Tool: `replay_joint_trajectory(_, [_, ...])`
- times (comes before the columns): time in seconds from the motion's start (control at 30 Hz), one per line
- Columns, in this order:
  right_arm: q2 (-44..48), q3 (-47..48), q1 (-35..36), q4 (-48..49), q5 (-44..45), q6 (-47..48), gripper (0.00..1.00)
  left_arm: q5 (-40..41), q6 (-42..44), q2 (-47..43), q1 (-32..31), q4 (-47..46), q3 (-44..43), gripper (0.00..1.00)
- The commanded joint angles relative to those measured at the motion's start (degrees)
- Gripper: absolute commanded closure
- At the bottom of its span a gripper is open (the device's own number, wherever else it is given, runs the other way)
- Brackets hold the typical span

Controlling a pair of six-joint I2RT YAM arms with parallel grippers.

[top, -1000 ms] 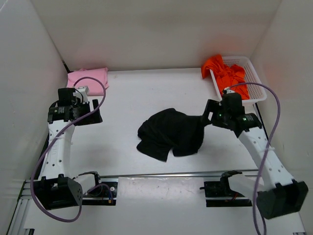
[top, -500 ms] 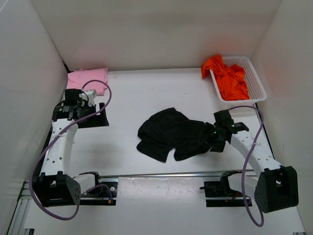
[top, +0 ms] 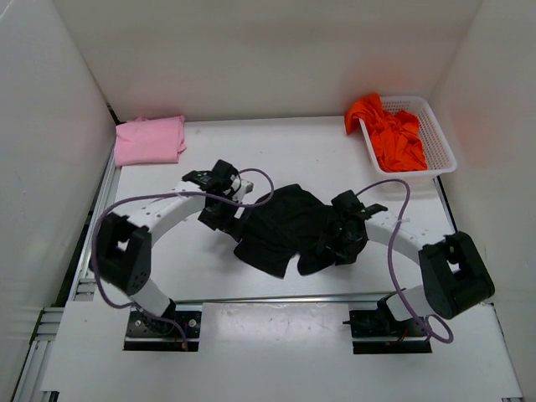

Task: Fold and stack the t-shirts
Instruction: Flatten out the tshirt

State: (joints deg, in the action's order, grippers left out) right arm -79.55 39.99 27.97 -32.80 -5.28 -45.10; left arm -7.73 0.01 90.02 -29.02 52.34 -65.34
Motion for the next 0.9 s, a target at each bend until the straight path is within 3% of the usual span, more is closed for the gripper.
replay_joint_trajectory(0.0, [-5.25, 2.11, 1.82, 4.94, 0.79, -2.97, 0.29, 3.76, -0.01, 6.45, -3.40, -6.18, -2.85, 0.00])
replay_joint_trajectory(0.1, [-7.02, 2.72, 1.83, 4.94, 2.02, -4.29, 0.60, 4.39, -0.01, 13.40, -5.43, -6.72, -5.49, 0.00])
replay_joint_trajectory(0.13, [-7.02, 2.73, 1.31, 4.33, 2.03, -4.29, 0.81, 3.86, -0.01, 14.91, -5.96, -7.24, -7.41, 0.04])
replay_joint_trajectory(0.17, [-7.02, 3.68, 1.30, 3.19, 3.59, -4.29, 0.87, 3.34, -0.01, 16.32, -5.97, -7.25, -8.48, 0.11])
replay_joint_trajectory(0.2, [-6.33, 4.39, 0.78, 2.31, 4.57, -3.77, 0.92, 3.33, -0.01, 19.03, -5.97, -7.25, -9.36, 0.21])
replay_joint_trajectory(0.23, [-6.32, 6.49, 0.77, 1.34, 5.62, -3.77, 0.96, 3.33, -0.01, 20.19, -5.97, -7.25, -10.76, 0.49])
replay_joint_trajectory(0.27, [-5.62, 7.90, 0.77, -0.84, 6.76, -2.81, 1.00, 4.03, -0.01, 21.24, -5.10, -7.25, -11.29, 0.63])
replay_joint_trajectory(0.3, [-5.01, 9.39, 0.08, -1.82, 7.64, -0.88, 1.00, 4.73, -0.01, 21.86, -5.09, -7.25, -11.30, 0.84])
replay_joint_trajectory(0.33, [-5.00, 12.97, -0.62, -2.88, 9.30, 0.18, 1.00, 5.35, -0.01, 21.87, -3.43, -7.25, -12.17, 0.90])
replay_joint_trajectory(0.43, [-5.00, 23.85, -3.70, -8.15, 11.42, 5.45, 1.00, 9.55, -0.01, 19.42, -0.09, -7.25, -14.19, 0.90])
replay_joint_trajectory(0.6, [-5.53, 44.53, -12.05, -15.79, 11.79, 13.44, 1.00, 27.29, -0.01, 12.21, 3.26, -7.25, -26.92, 0.90])
replay_joint_trajectory(0.67, [-5.53, 51.55, -14.68, -16.33, 8.63, 14.77, 1.00, 29.08, -0.01, 8.53, 3.26, -7.25, -32.10, 0.90])
replay_joint_trajectory(0.73, [-5.00, 53.96, -15.39, -18.08, 6.52, 15.48, 1.00, 30.56, -0.01, 5.88, 2.04, -7.25, -32.92, 0.87])
replay_joint_trajectory(0.8, [-2.46, 52.66, -15.40, -18.09, 3.97, 16.10, 1.00, 31.19, -0.01, 1.05, -0.60, -7.25, -28.98, 0.73])
replay_joint_trajectory(0.87, [0.43, 49.07, -14.44, -18.09, -1.39, 16.10, 1.00, 29.80, -0.01, -2.64, -2.27, -5.06, -24.16, 0.66])
